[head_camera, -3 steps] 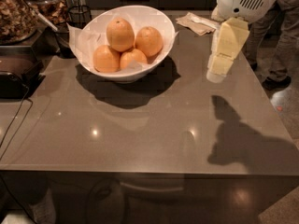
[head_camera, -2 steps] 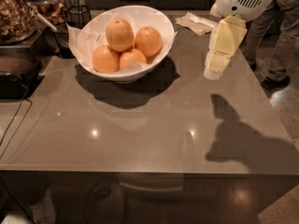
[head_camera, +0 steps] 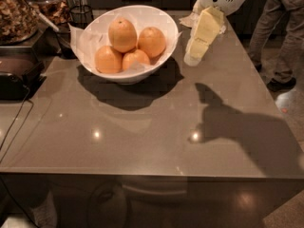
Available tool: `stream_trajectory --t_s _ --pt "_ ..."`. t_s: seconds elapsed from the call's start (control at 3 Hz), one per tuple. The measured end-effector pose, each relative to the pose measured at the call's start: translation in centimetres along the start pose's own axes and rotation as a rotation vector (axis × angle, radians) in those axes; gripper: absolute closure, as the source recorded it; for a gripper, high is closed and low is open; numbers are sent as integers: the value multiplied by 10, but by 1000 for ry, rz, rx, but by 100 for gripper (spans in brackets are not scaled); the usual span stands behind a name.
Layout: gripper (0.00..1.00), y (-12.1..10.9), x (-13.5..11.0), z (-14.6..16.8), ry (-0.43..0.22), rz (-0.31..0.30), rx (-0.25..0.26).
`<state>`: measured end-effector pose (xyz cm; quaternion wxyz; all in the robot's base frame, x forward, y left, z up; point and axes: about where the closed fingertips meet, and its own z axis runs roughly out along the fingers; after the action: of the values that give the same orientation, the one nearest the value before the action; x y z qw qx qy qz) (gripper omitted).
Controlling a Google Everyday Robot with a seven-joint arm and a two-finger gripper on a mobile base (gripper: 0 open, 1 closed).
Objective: Pick orange from white bowl
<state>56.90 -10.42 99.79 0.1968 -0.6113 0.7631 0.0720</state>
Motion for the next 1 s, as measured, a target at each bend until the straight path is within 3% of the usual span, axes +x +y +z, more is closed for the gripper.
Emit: stream_trajectory --t_s 0.33,1.0 --pt "0 -23 -26 23 -20 -15 -45" --pt "0 -38 -40 24 -79 -18 11"
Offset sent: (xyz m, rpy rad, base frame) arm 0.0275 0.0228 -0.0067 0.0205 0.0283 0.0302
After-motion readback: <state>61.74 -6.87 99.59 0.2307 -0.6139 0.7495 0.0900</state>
